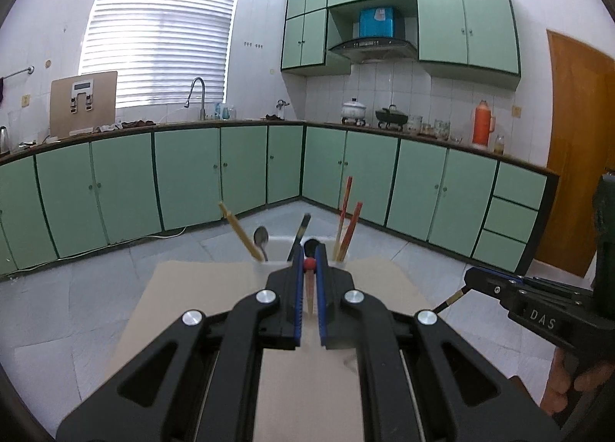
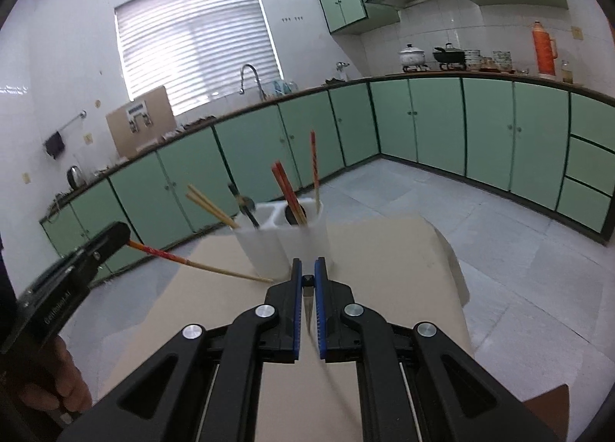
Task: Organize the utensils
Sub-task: 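Carry both chopsticks over the white holder and lower them in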
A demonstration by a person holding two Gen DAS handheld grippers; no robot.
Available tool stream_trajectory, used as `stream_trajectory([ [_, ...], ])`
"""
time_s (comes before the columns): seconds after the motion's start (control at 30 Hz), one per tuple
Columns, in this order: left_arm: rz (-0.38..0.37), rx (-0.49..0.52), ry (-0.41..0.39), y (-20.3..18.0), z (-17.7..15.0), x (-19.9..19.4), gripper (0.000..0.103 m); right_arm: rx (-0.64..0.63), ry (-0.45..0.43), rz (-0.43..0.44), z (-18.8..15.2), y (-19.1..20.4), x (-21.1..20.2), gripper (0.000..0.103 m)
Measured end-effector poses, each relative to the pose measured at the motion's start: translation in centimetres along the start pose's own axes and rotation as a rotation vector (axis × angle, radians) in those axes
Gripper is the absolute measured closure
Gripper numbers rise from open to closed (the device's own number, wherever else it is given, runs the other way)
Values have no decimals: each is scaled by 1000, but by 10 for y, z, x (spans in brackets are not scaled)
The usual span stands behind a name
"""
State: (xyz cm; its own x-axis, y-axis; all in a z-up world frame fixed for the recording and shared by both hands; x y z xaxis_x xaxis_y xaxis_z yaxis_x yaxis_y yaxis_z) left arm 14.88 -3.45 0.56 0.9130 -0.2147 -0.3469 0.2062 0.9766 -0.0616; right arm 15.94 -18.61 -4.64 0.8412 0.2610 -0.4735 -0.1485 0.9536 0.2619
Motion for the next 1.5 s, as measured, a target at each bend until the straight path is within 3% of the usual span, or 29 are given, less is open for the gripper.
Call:
stream_trajectory([
  [0.37,-24,-33,-50,13,41,-3,98,-68,-31,44,50,9,2,97],
  [1.13,8,-6,-220,22,130,-32,98,-156,-249,11,173,30,-5,97],
  [1.5,-12,11,-111,29,137,35,98,-195,-298,14,215,45,40,97],
])
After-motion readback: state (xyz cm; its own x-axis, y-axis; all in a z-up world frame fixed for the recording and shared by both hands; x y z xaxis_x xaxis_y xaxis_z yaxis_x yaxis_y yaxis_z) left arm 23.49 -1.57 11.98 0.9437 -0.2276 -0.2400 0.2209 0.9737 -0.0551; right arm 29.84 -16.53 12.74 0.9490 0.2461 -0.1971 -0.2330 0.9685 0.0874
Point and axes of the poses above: each gripper's, at about its wrist camera, not at the fingertips, and x roughly the way its jaws point, y to its left, z to its top, the point moved 10 cm from there along x, roughly the way its jaws point, and after that the axes turned 2 degrees about y, right-handed, at the moved point
